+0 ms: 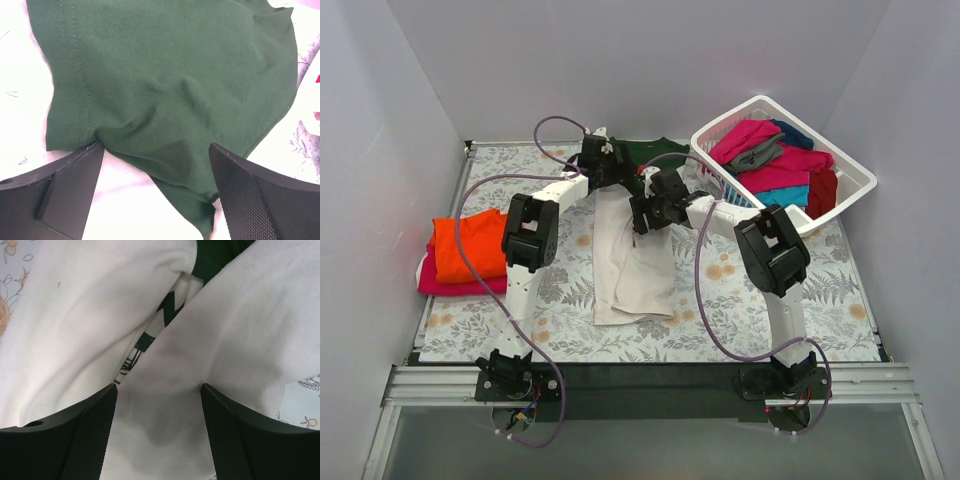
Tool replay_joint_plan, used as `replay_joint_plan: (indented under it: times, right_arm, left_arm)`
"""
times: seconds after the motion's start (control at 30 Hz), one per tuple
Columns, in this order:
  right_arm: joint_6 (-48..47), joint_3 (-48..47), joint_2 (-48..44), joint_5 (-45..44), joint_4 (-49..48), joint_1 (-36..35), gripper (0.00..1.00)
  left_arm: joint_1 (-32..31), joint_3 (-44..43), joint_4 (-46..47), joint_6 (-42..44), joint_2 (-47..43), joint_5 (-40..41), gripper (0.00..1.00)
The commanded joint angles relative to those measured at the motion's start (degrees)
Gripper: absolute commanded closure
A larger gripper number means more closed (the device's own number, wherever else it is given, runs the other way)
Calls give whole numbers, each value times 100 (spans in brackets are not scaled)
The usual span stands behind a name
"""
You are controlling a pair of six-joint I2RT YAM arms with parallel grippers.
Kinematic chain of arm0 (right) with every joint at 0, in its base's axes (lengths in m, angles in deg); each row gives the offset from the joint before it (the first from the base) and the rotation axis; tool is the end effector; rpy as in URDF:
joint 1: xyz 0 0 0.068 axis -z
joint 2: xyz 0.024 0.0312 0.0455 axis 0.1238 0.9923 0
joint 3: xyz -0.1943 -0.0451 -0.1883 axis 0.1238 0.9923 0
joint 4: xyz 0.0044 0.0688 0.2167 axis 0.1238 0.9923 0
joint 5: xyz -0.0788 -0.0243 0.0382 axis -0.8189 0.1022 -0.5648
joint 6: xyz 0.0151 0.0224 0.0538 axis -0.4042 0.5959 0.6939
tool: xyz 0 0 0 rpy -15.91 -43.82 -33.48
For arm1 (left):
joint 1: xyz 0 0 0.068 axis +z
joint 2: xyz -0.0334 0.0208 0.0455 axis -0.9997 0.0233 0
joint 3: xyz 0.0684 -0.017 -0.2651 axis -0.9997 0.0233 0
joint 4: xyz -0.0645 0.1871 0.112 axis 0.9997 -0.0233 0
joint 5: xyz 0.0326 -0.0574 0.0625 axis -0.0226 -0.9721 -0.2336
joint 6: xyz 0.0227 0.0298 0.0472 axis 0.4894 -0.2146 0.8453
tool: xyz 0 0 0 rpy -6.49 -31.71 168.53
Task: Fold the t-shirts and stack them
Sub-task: Fold the tshirt
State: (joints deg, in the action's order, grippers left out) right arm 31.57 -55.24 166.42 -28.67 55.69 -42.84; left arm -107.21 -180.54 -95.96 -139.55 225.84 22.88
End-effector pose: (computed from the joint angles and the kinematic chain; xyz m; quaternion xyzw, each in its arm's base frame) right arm 0.3623 0.2646 0.1861 -0.2242 0.8869 0.1840 0.3596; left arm 0.4957 -0.1717 0.1616 -0.3305 0.8335 -0.3325 0.2923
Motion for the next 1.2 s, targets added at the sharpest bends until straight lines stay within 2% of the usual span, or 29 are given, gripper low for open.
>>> replay_joint_plan:
  times: [0.0,0.1,0.2,0.3,0.4,0.43,0.53,0.57,0.67,0.87,0.97,1.17]
  right_arm:
    - [-117,-44,-467,451,9,-40,39]
    - [-38,693,-1663,277,-315,-329,38]
    - [50,1793,-2812,-249,-553,-996,37]
    - [199,2646,-3466,-697,-738,-1743,37]
    - [409,3200,-3661,-1207,-738,-2429,37]
    - [454,3288,-3679,-1305,-738,-2726,38]
    - [585,3465,-3644,-1674,-738,-3211,39]
    - [621,3482,-3600,-1745,-730,-3291,39]
    - [630,3369,-3275,-1912,-730,-3423,40]
    - [534,3035,-2721,-2510,-686,-3590,41]
    - [498,2886,-2563,-2581,-685,-3617,41]
    - [340,2595,-2194,-2686,-685,-3731,43]
  left_arm:
    - [97,79,-325,140,67,-204,20]
    - [88,789,245,9,-556,-275,20]
    - [88,1404,493,-53,-1277,-83,20]
    - [88,1915,511,-149,-2006,189,20]
    - [79,3047,625,-325,-2999,305,20]
    - [88,3720,652,-413,-3541,383,20]
    - [70,4612,670,-510,-4361,419,20]
    - [53,5128,661,-597,-4877,393,20]
    - [0,5912,626,-677,-5829,358,20]
    - [-35,6346,55,-546,-6903,604,20]
    - [-35,6399,-104,-493,-7053,859,20]
    - [-35,6381,-122,-493,-6913,789,20]
